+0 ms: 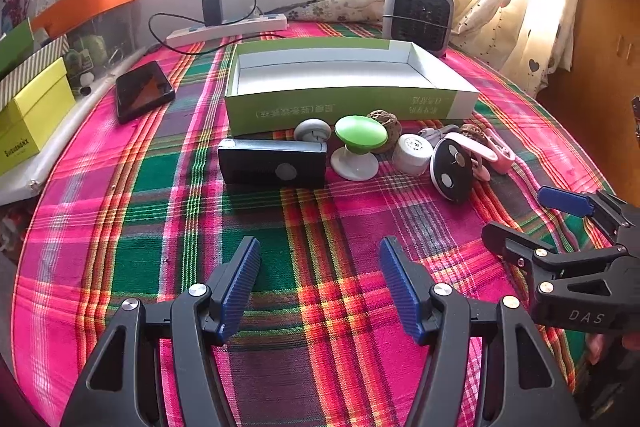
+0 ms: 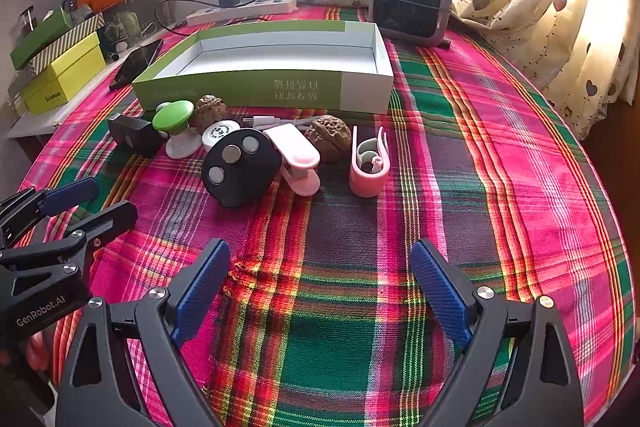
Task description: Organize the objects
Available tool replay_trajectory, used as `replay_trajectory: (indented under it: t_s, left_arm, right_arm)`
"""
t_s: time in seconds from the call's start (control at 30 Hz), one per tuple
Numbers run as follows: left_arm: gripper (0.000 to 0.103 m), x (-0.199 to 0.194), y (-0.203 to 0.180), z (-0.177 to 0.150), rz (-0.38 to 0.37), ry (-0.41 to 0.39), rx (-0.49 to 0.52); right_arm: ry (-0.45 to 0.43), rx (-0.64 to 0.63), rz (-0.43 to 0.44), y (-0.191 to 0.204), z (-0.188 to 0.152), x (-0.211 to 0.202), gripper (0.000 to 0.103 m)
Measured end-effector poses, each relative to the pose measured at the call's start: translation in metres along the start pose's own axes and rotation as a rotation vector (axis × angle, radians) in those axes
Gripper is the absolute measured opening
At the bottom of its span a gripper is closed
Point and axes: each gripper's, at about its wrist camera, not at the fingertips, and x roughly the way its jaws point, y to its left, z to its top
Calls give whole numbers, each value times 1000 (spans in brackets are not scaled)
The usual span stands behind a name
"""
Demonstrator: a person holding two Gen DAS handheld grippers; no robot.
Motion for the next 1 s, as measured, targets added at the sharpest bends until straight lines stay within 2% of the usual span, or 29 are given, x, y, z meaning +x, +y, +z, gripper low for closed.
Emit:
replay_trajectory:
  t_s: [0.07,0.2,0.47,0.63,0.9,1.0]
  left_arm:
    - [60,-1,4,2,-28,9,5]
    - [60,0,15,7,-8,4,11]
    - [60,-6,37,34,-19,-73,19]
    - [60,-1,45,46,-8,-85,33]
    - [60,7,52,56,-33,-81,55]
    - [60,11,50,59,-60,-74,78]
  right_arm:
    - [5,-6,21,-4,1,-1,92]
    - [8,47,63,-20,5,-2,92]
    - [-21,65,16,-43,20,-1,92]
    - [-19,44,-1,-51,30,2,92]
    - [16,5,-19,-47,40,19,91]
    - [26,2,-24,-47,43,25,85]
